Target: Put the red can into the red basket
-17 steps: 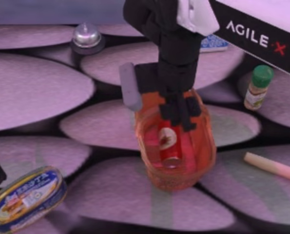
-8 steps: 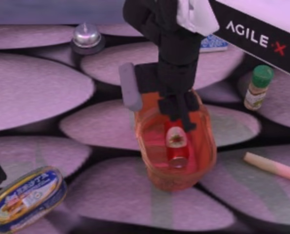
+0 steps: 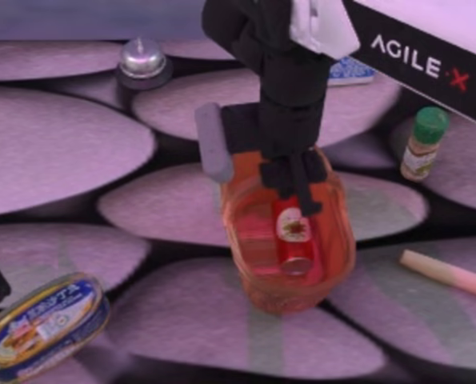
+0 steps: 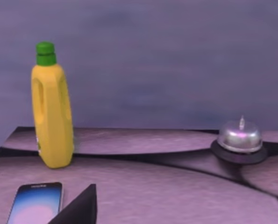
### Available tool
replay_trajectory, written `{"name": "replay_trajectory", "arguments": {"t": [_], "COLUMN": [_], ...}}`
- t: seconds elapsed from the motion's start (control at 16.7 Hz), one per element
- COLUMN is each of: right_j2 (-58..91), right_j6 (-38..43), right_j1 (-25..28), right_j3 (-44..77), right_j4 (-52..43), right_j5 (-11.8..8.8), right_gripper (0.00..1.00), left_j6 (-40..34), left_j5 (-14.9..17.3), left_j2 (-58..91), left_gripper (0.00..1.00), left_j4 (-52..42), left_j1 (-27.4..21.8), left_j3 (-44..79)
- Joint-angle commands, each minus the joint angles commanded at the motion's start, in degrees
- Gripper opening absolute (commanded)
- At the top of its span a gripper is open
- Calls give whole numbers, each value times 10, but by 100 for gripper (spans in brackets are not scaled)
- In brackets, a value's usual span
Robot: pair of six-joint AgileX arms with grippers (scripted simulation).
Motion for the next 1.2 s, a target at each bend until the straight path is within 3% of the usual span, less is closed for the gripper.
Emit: {"name": "replay_trajectory", "arguments": {"t": [1.2], "right_j2": [0], "right_j6": [-5], "right_j1": [-4], "right_j3": [24], "right_j4": [-24], "right_j5": [0], "right_gripper": [0], "left_j6": [0], "left_j5": [0], "left_j2": [0], "left_gripper": [100], "left_j4": [0], "left_j1": [0], "left_j3": [0]}}
